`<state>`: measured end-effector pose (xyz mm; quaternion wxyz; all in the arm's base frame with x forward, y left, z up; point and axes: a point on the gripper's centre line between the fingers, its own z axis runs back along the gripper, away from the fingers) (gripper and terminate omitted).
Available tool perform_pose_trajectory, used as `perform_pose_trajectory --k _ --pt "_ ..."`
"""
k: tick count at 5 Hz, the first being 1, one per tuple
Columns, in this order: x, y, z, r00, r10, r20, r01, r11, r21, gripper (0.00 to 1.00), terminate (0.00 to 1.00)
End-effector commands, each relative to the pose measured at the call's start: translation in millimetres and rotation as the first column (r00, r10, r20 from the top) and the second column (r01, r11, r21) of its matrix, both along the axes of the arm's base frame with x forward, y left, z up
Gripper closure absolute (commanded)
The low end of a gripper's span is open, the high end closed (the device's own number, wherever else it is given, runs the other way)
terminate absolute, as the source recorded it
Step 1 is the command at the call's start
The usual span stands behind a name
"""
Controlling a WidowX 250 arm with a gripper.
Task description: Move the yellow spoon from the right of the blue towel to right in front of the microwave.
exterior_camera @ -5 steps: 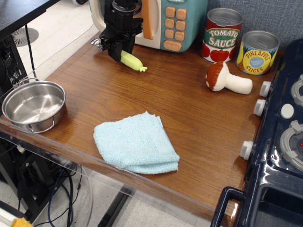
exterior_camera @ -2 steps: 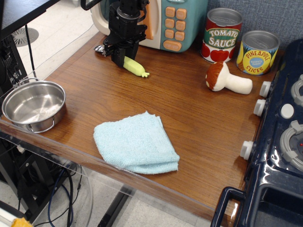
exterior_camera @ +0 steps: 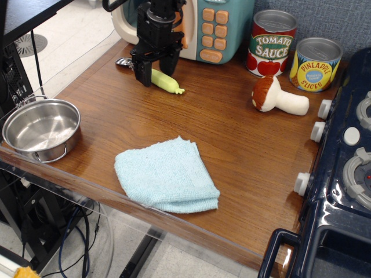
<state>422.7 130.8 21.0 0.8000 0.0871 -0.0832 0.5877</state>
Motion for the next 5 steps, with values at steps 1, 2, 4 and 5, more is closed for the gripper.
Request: perform_pose_trajectory --k 1,2,4,5 --pt "-10.7 -10.4 51.3 0.995 -0.023 0.101 0.02 0.999 0.031 0.0 0.0" --pt "-13.8 -16.9 74.6 0.989 -0.038 0.142 0.032 0.998 0.046 0.0 0.0" --pt "-19.0 -19.7 97.1 0.982 -0.078 0.174 0.065 0.995 0.081 0.0 0.0" --pt "-19.0 -19.7 97.1 0.982 -0.078 0.174 0.065 0.995 0.081 0.0 0.0"
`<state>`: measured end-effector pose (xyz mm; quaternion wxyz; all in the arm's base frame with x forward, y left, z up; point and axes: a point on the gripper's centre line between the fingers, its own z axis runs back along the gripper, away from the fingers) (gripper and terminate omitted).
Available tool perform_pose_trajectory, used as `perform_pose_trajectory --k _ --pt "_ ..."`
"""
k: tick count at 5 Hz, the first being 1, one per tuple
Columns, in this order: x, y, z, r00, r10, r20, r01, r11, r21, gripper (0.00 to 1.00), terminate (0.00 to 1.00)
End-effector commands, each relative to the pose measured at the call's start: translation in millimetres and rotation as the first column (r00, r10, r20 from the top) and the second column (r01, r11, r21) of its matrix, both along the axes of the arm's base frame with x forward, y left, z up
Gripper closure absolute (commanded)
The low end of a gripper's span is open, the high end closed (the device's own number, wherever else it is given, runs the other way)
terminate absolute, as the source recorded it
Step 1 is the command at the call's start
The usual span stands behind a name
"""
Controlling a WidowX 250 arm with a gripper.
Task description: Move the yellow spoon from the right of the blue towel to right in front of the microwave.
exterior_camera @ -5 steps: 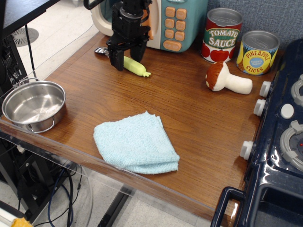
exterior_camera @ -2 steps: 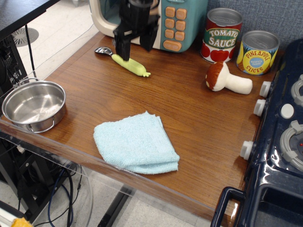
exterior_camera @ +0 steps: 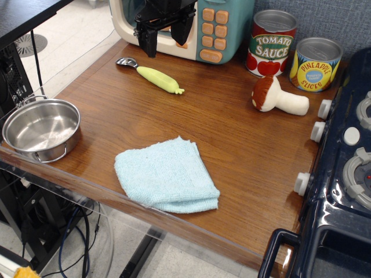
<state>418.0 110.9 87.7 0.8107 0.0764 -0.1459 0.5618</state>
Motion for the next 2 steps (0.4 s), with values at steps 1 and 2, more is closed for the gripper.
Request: perform_pose_trajectory --k 1,2 --pt "-14.3 0.2 30.4 0.997 -0.007 0.072 0.006 1.0 0.015 0.0 0.0" --pt "-14.3 0.2 30.4 0.997 -0.007 0.072 0.006 1.0 0.015 0.0 1.0"
